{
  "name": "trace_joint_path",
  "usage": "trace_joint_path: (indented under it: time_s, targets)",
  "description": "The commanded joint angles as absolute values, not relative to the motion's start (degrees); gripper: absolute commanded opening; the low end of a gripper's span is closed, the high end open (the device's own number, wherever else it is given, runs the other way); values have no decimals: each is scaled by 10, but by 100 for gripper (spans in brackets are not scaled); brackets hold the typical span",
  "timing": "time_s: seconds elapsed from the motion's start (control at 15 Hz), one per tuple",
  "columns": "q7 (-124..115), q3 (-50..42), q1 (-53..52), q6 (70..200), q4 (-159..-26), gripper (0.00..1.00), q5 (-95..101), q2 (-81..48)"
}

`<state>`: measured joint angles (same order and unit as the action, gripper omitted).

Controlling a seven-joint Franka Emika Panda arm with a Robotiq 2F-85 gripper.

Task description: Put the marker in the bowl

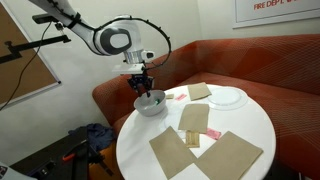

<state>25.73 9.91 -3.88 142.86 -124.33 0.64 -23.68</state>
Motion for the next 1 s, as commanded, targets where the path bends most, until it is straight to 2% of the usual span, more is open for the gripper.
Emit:
trace_joint_path:
  time_s: [0.0,0.13,0.2,0.93]
  targets:
    - [265,107,-26,1424,-1234,81,6,-236]
    - [261,106,-25,1420,-1237,96,5,-227]
    - [262,108,-23,1420,-1239,100,2,-221]
    - [273,108,-18,1416,-1263,100,-8,-132]
